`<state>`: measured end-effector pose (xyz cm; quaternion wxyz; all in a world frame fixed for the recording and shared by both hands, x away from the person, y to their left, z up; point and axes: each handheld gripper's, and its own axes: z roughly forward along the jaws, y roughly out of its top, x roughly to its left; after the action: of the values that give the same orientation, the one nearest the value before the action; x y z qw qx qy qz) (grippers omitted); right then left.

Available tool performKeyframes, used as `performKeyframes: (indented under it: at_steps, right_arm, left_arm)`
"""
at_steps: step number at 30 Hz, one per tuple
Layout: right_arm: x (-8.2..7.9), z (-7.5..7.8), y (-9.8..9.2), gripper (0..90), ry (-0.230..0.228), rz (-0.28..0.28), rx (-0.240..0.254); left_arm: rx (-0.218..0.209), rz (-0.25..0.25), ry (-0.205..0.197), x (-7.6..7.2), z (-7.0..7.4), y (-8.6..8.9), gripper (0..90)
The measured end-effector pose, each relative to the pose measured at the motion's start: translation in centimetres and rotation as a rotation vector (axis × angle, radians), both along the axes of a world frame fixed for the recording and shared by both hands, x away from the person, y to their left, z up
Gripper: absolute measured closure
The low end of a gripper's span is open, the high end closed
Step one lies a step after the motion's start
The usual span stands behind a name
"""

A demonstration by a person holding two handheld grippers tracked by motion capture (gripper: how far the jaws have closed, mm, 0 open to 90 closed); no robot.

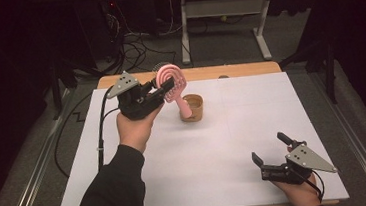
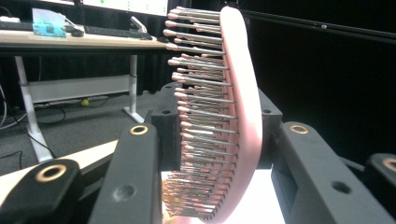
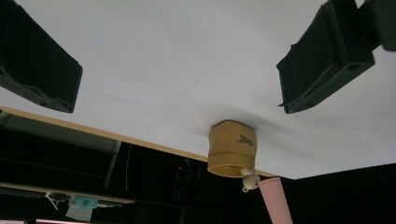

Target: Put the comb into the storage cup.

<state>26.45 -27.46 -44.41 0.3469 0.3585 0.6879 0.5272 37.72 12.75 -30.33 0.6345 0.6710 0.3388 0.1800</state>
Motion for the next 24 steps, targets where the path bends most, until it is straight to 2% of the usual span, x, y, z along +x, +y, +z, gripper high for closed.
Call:
performKeyframes:
  at_steps: [9, 17, 24]
  right_arm:
    - [0.0, 0.1, -0.1, 0.2, -0.002, -0.002, 0.004]
    - [0.0, 0.1, -0.3, 0.2, -0.003, -0.004, 0.013]
    - [0.1, 0.1, -0.4, 0.2, 0.000, -0.006, 0.023]
  left_arm:
    - [0.002, 0.016, -0.003, 1.3, 0.8, -0.5, 63.1]
    - [0.025, 0.027, -0.001, 2.8, 1.3, -1.2, 63.1]
    - [0.008, 0.024, 0.008, 4.0, 1.3, -2.0, 63.2]
